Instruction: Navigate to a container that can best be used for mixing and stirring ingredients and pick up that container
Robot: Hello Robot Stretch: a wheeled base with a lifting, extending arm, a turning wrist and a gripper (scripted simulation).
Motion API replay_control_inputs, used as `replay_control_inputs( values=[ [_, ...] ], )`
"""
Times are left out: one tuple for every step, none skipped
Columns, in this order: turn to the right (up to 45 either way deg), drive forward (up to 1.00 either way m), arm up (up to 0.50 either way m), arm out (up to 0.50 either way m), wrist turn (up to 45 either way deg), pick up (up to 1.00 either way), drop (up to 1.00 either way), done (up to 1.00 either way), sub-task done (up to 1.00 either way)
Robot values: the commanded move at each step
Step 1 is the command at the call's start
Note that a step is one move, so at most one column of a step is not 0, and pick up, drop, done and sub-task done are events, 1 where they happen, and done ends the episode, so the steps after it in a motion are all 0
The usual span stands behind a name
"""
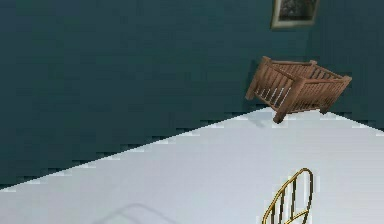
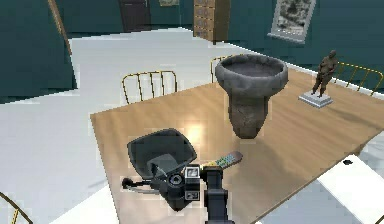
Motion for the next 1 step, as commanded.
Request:
replay_control_inputs(
  values=[
    [0.0,0.00,0.00,0.00,0.0,1.00,0.00,0.00,0.00]
  ],
)
